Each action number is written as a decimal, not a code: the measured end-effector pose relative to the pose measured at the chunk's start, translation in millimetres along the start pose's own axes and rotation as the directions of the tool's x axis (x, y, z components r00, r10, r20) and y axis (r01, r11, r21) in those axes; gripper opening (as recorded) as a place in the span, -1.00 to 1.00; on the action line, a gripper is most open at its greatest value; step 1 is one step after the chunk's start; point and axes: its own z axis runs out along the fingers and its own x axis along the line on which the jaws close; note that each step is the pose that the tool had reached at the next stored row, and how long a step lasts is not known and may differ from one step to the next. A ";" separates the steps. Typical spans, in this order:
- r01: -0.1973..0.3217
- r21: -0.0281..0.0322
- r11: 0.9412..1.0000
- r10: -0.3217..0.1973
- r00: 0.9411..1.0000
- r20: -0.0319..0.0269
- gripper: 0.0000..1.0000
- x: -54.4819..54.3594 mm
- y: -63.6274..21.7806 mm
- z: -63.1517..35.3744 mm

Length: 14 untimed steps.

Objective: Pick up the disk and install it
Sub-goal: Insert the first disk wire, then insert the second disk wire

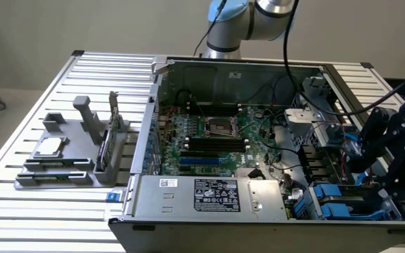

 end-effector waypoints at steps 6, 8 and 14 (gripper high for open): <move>0.001 0.014 1.000 -0.001 1.000 -0.003 0.09 -0.6 -0.8 -12.3; 0.001 0.016 1.000 -0.001 1.000 -0.005 0.09 -0.8 -0.2 -16.2; 0.002 0.017 1.000 -0.002 1.000 -0.011 0.09 -1.2 1.4 -28.0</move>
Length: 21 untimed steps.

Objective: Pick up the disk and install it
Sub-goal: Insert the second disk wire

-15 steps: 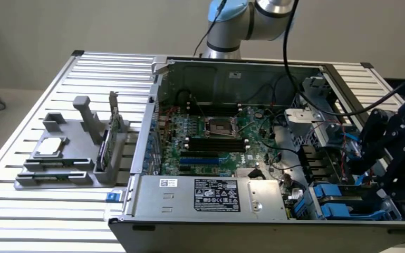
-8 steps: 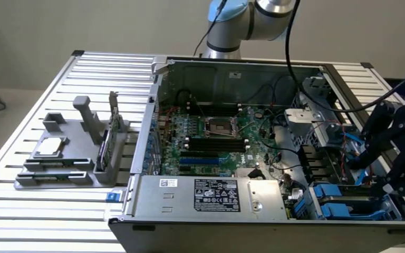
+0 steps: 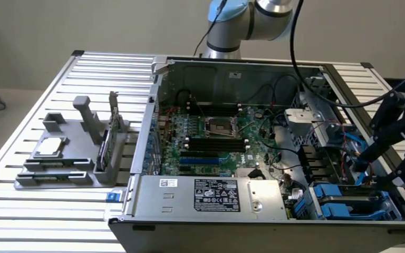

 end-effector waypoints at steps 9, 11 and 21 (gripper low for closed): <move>0.001 0.011 1.000 -0.001 1.000 -0.002 0.09 -0.3 -2.5 -6.8; 0.001 0.012 1.000 -0.001 1.000 -0.002 0.09 -0.5 -4.6 -6.6; 0.004 0.016 1.000 -0.004 1.000 -0.002 0.09 -0.4 -12.4 -2.8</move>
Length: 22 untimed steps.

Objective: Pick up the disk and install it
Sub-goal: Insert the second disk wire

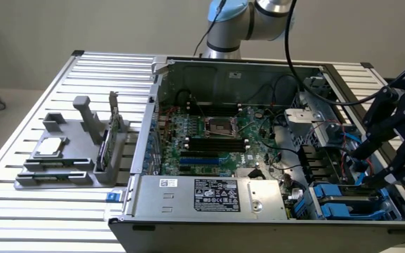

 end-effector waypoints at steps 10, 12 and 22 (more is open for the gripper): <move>0.005 0.000 1.000 -0.005 1.000 0.001 0.09 2.6 -1.0 4.2; 0.006 0.000 1.000 -0.006 1.000 0.001 0.09 3.4 -1.0 4.7; 0.017 -0.001 1.000 -0.017 1.000 0.003 -0.10 7.7 -1.1 5.9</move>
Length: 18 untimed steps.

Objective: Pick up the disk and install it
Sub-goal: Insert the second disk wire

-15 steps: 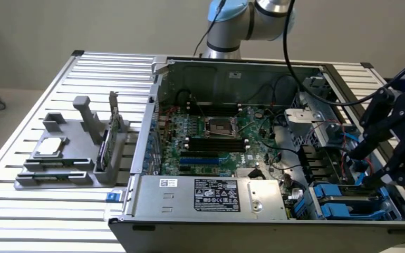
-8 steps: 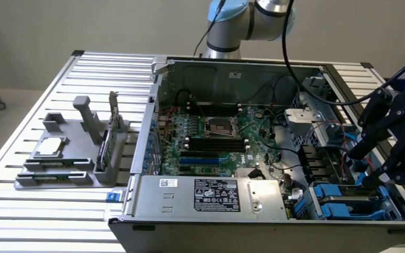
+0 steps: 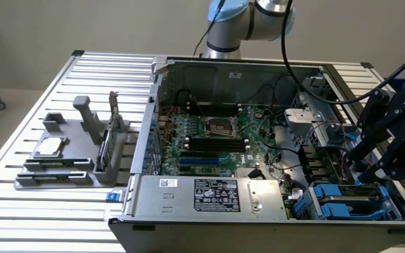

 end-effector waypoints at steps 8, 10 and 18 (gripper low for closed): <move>0.025 -0.001 1.000 -0.025 1.000 0.004 -0.10 6.9 -0.1 1.3; 0.031 -0.001 1.000 -0.031 1.000 0.005 -0.14 8.3 -0.1 1.3; 0.047 -0.002 0.999 -0.047 0.999 0.008 -0.29 9.9 0.4 1.5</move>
